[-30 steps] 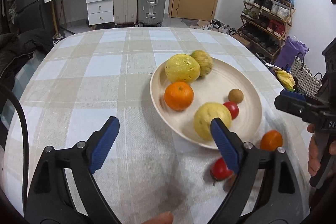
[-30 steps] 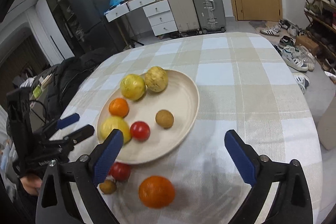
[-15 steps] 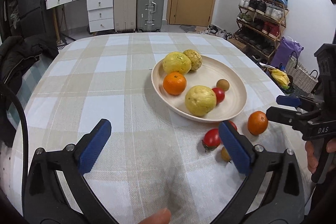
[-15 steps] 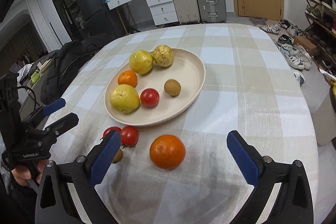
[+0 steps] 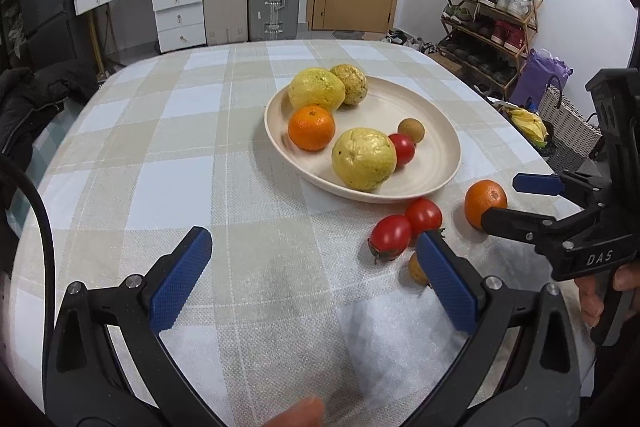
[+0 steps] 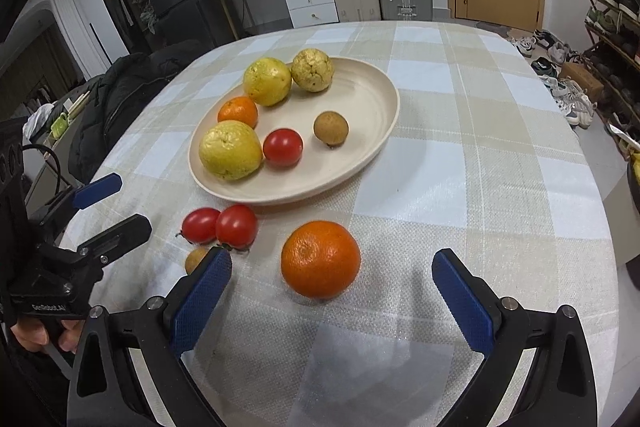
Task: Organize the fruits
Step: 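Move both grippers back toward the remaining fruits beside the plate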
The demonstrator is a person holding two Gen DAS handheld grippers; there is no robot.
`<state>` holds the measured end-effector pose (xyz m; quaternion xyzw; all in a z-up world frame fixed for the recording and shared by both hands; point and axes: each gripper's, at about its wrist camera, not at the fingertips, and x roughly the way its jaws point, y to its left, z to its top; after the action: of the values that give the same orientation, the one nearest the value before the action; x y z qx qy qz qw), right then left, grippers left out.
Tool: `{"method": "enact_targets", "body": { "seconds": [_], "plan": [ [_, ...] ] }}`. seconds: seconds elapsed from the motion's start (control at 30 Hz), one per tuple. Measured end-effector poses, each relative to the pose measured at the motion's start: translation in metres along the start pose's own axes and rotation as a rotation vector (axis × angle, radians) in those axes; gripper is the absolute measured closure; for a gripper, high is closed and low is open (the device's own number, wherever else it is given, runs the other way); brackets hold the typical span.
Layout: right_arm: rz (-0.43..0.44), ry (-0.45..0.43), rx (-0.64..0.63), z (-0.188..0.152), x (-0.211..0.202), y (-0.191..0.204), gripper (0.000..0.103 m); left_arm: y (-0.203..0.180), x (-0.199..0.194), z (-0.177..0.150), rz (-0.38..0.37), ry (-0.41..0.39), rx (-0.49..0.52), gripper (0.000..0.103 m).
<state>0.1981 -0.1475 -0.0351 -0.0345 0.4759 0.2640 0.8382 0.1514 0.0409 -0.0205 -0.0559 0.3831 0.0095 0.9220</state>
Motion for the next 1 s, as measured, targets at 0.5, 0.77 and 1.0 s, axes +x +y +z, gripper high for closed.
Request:
{"method": "enact_targets", "body": {
  "seconds": [0.5, 0.77, 1.0],
  "plan": [
    [0.049, 0.026, -0.033, -0.006, 0.008, 0.005, 0.024, -0.018, 0.011, -0.007, -0.027, 0.045, 0.045, 0.001],
    [0.072, 0.028, -0.036, -0.005, 0.008, 0.007, 0.038, -0.027, 0.016, -0.013, -0.040, 0.068, 0.064, 0.001],
    [0.070, 0.023, -0.049, -0.006, 0.007, 0.009, 0.045, -0.035, 0.018, -0.017, -0.049, 0.084, 0.093, 0.001]
  ]
}}
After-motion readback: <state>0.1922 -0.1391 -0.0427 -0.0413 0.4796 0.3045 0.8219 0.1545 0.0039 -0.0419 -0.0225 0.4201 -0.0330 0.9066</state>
